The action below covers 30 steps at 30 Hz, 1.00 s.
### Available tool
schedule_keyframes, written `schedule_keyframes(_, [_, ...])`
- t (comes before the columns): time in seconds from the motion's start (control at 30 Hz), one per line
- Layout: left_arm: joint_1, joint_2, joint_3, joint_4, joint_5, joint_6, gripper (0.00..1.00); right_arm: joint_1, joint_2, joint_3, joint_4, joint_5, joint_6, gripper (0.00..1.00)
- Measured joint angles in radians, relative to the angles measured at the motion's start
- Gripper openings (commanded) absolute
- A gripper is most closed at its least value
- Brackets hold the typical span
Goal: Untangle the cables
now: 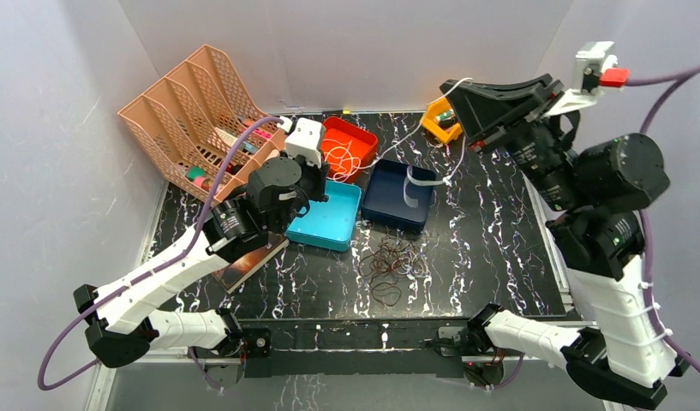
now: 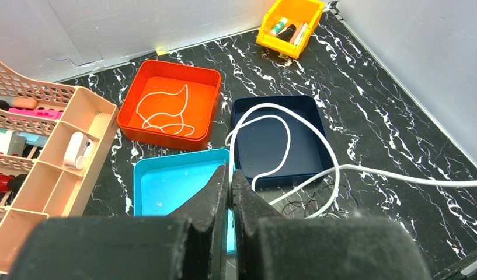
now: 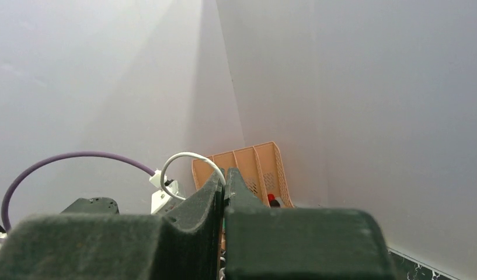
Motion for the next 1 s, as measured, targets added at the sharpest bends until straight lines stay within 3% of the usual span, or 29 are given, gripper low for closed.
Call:
schedule_keyframes(0.2, [0.0,0.0,-0.001,0.006,0.005,-0.006,0.0,0.0,-0.014,-0.048,0.017,0.025,0.0,0.0])
schedule_keyframes(0.4, [0.022,0.024,-0.002,-0.014,0.038,-0.043,0.0,0.0,0.091,-0.104,-0.018,0.042,0.0,0.0])
schedule_keyframes(0.63, [0.251,0.094,-0.024,-0.023,0.232,-0.124,0.0,0.0,0.269,-0.11,-0.074,0.044,-0.008,0.0])
schedule_keyframes(1.0, [0.451,0.346,0.024,0.043,0.458,-0.129,0.0,-0.077,0.556,0.004,-0.014,-0.031,-0.004,0.0])
